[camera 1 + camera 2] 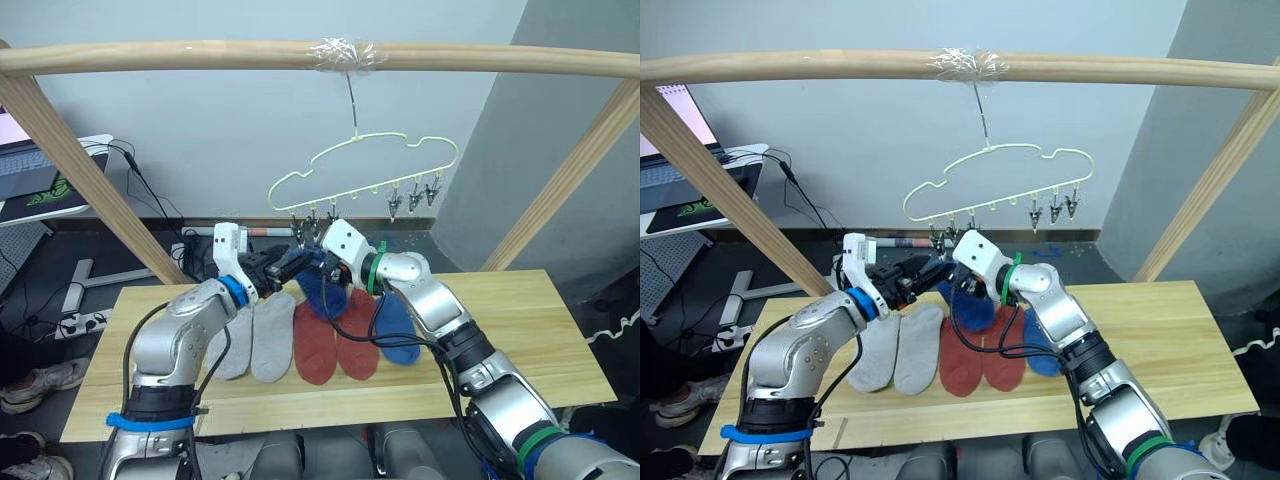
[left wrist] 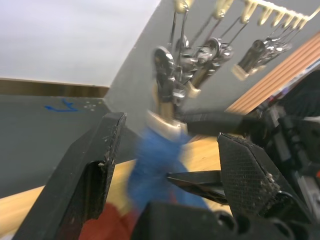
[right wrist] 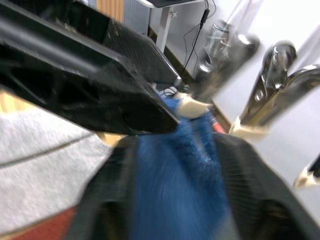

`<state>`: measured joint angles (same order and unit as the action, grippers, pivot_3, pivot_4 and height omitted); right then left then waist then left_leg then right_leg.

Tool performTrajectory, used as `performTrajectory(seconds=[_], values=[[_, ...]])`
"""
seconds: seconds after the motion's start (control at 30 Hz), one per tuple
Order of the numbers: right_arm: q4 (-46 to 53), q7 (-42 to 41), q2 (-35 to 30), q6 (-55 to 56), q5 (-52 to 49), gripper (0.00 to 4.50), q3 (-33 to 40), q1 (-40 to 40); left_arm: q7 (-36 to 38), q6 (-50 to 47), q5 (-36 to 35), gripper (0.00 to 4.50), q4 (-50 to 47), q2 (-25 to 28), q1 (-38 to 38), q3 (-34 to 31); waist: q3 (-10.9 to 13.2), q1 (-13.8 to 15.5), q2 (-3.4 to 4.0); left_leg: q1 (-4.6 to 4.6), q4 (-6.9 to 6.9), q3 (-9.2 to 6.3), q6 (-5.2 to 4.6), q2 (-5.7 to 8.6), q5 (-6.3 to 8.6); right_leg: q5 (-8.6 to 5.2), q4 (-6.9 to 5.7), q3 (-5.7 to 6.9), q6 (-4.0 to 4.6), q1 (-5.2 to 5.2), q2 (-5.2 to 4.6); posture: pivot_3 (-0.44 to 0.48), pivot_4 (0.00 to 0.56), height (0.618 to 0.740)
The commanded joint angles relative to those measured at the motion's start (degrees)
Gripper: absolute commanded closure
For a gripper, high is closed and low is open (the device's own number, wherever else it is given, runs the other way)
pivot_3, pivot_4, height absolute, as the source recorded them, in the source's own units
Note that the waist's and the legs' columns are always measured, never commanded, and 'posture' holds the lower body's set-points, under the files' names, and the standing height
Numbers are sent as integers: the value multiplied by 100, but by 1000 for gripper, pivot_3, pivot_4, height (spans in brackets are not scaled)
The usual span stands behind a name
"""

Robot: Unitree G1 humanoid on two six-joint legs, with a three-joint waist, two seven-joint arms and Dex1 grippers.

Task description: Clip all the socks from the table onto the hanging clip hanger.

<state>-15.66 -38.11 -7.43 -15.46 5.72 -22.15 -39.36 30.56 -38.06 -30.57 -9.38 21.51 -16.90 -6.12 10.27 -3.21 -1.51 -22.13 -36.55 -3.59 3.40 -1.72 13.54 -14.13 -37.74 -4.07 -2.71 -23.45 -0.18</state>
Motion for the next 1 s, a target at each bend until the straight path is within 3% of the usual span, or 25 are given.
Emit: performTrajectory(seconds=[0.03, 0.3, 0.47, 0.8, 0.97, 1.0], values=[[90, 94, -159, 454, 203, 1946, -55, 35, -70, 462, 295, 1149, -551, 139, 197, -7, 0, 2, 0, 0, 0, 0, 0, 0, 0, 0, 0, 0, 0, 0, 0, 25, 132, 737], [943, -161, -834, 490, 71, 1946, 191, 571, -511, 1697, 1407, 1149, -976, -223, 560, 753, -1, 135, -1, -2, 0, 5, 0, 1, 0, -1, 6, -3, 0, 1, -2, 31, 131, 737], [2250, -552, -1504, 90, -349, 1946, 654, 1124, -1326, 2769, 2449, 1149, -712, -925, 816, 1415, 0, 149, 0, -4, -1, 5, 0, 1, 0, -1, 8, -4, 0, 1, -3, 18, 139, 737], [3570, -741, -2166, -719, -960, 1946, 1276, 1512, -2255, 3608, 3233, 1149, 31, -1668, 637, 1497, 1, 121, -2, 0, -13, 8, -1, 1, 0, 0, 2, -7, 0, 5, 0, -17, 149, 737], [3693, -667, -2304, -974, -1117, 1886, 1428, 1467, -2620, 3658, 3407, 2309, 338, -1871, 463, 1397, 2, 127, -4, -3, -15, 8, -1, 2, 0, -1, 7, -5, -1, 6, 0, -27, 152, 737], [3693, -656, -2318, -998, -1134, 1886, 1439, 1452, -2661, 3665, 3421, 2309, 389, -1912, 425, 1397, 2, 127, -4, -3, -15, 8, -1, 2, 0, -1, 7, -5, -1, 6, 0, -27, 152, 737]])
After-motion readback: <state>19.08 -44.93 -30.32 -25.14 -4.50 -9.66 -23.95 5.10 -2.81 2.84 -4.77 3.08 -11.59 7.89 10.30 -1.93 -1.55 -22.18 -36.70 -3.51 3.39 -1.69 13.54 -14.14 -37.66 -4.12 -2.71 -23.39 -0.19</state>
